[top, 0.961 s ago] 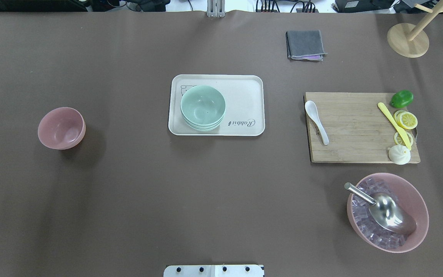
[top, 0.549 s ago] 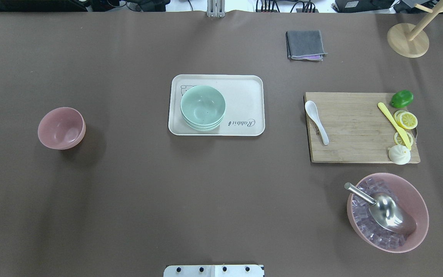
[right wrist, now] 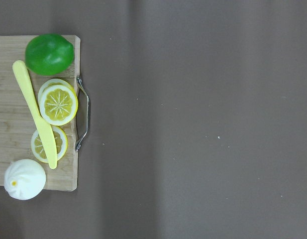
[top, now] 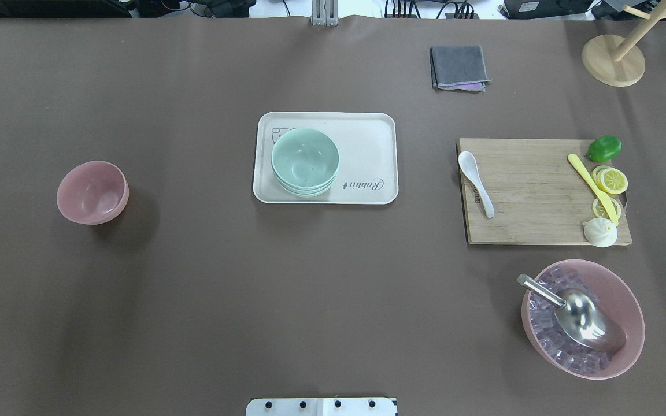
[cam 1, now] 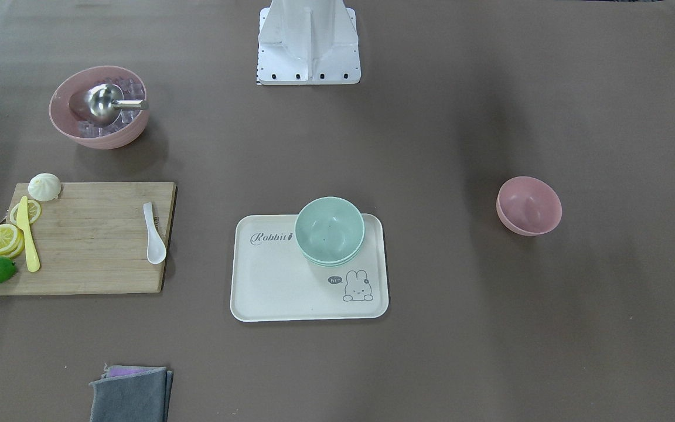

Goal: Stack pink bowl on green and place spoon

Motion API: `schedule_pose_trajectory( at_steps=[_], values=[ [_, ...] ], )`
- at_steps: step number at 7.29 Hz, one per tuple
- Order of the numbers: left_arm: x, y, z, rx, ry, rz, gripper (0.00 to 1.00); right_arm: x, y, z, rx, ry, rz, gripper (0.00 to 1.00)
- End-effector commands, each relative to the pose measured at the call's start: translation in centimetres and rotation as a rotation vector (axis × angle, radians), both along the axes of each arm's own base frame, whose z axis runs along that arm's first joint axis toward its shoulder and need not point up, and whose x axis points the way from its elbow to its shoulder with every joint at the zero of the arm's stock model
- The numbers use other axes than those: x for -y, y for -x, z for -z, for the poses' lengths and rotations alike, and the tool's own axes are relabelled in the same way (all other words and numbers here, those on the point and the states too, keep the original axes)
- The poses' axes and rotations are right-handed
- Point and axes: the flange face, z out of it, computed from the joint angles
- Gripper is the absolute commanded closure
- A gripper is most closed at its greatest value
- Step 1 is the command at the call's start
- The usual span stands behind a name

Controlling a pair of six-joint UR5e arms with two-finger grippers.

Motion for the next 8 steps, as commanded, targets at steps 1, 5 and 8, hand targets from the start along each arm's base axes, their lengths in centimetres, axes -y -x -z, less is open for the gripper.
schedule_pose_trajectory(
  at_steps=[1,5,8],
  values=[
    [0.8,-0.5,-0.3,-0.002,0.004,0.005,0.02,0.0,0.0,-0.1,0.001,0.003,0.000,0.00],
    [2.4,-1.0,-0.8,-0.065,-0.054,0.061,0.02,0.0,0.0,0.1,0.001,0.001,0.000,0.00],
    [8.3,-10.7,8.3,-0.176,-0.009,0.111,0.04,0.1,0.1,0.3,0.021,0.001,-0.001,0.00]
  ],
)
